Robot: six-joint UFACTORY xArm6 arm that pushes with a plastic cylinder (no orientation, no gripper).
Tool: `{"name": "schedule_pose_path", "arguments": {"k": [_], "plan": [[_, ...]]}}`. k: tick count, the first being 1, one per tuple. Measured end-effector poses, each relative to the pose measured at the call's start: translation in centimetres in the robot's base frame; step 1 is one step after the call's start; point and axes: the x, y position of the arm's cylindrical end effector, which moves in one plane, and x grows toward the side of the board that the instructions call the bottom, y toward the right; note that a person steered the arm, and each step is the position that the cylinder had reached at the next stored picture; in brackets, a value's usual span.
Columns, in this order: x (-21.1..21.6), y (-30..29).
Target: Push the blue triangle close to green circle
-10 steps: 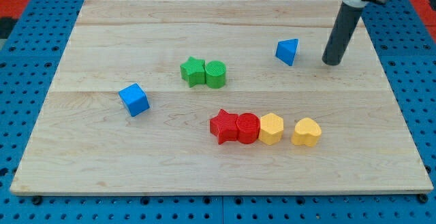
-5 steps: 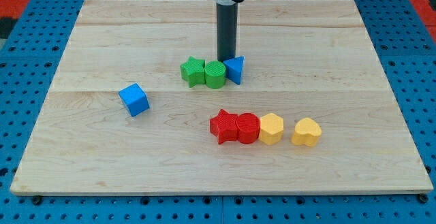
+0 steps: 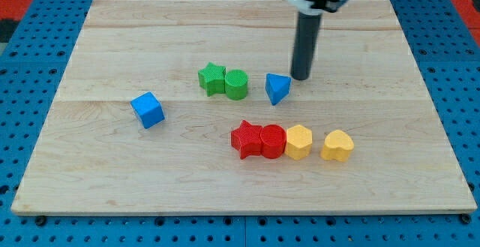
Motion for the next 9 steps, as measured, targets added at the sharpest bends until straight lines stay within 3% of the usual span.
{"name": "schedule_pose_path", "arguments": {"k": [2, 5, 8, 9], "plan": [[2.6, 1.3], [4.8, -7.0], [5.6, -8.3], [5.7, -12.3]]}}
